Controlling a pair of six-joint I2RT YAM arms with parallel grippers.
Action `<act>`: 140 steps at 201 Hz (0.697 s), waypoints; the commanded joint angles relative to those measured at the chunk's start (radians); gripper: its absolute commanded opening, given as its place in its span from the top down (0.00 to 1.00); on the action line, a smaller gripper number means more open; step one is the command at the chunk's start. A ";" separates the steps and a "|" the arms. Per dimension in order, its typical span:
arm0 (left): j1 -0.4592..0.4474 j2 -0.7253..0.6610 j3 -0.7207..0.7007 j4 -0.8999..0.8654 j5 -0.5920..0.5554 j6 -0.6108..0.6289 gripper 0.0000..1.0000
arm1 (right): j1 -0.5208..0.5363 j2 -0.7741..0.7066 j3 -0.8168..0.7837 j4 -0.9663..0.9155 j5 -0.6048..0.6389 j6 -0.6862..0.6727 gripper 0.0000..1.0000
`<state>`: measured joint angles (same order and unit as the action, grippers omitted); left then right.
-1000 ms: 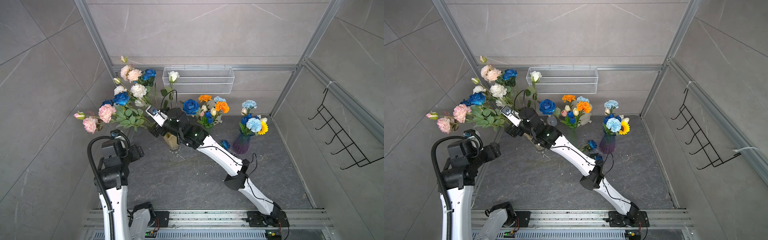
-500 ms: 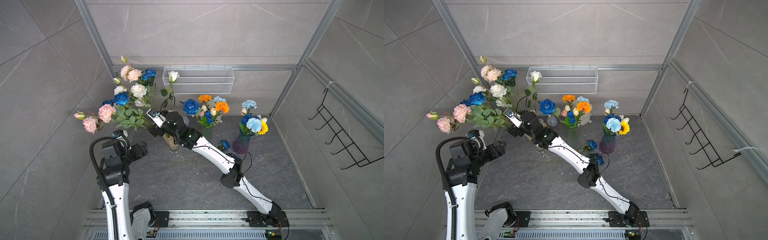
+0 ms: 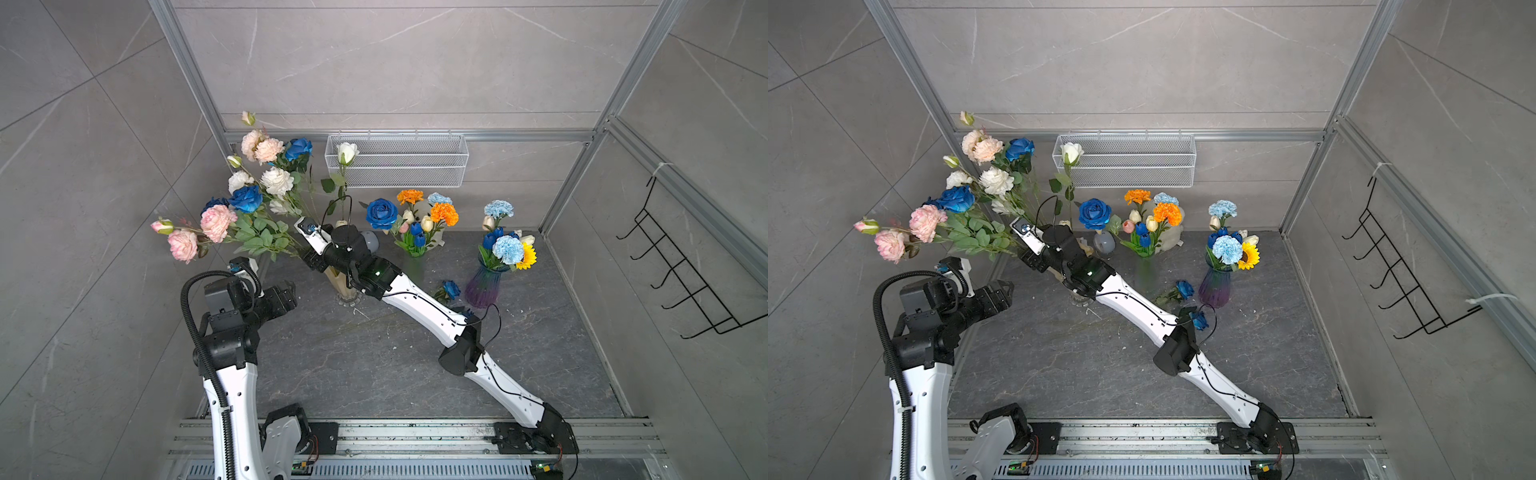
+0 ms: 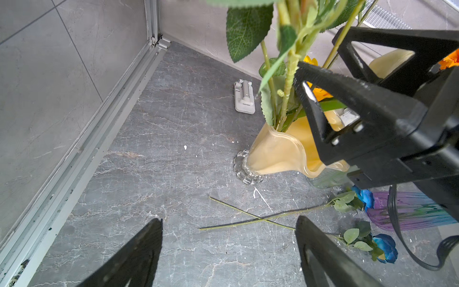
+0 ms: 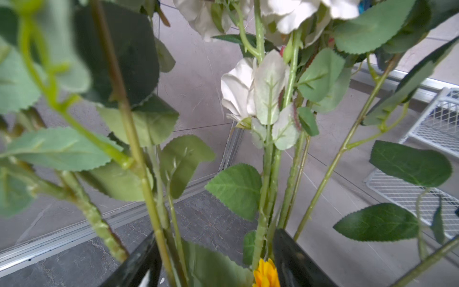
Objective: Pick out blue flowers from the vase
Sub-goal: Pick up the flower from the vase.
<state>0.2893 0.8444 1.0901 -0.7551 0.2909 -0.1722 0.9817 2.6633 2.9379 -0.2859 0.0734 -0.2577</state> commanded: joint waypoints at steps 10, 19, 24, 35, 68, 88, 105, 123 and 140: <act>-0.008 -0.002 0.040 0.002 0.016 0.038 0.15 | -0.005 -0.003 0.027 0.014 -0.019 0.005 0.45; -0.009 -0.001 0.042 -0.002 0.014 0.041 0.15 | -0.006 -0.004 0.031 0.009 -0.024 0.006 0.51; -0.010 -0.001 0.043 -0.002 0.016 0.041 0.15 | -0.006 -0.004 0.035 0.006 -0.025 0.006 0.54; -0.012 0.003 0.045 -0.002 0.016 0.043 0.15 | -0.005 -0.009 0.038 0.004 -0.026 0.008 0.61; -0.019 0.020 0.063 -0.006 0.037 0.054 0.15 | -0.006 -0.028 0.041 -0.008 -0.020 -0.006 0.73; -0.039 0.028 0.082 0.004 0.051 0.047 0.15 | -0.006 -0.043 0.050 -0.019 -0.015 -0.012 0.73; -0.087 0.030 0.100 0.024 0.034 0.050 0.15 | -0.005 -0.056 0.070 -0.026 -0.018 -0.012 0.74; -0.162 0.039 0.131 0.030 0.005 0.056 0.15 | -0.005 -0.068 0.096 -0.030 -0.024 -0.008 0.76; -0.244 0.042 0.161 0.050 -0.048 0.060 0.15 | -0.003 -0.083 0.120 -0.040 -0.032 0.000 0.82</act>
<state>0.1314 0.8825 1.1831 -0.7574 0.2893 -0.1406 0.9794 2.6617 3.0005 -0.3134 0.0601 -0.2581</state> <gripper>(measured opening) 0.850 0.217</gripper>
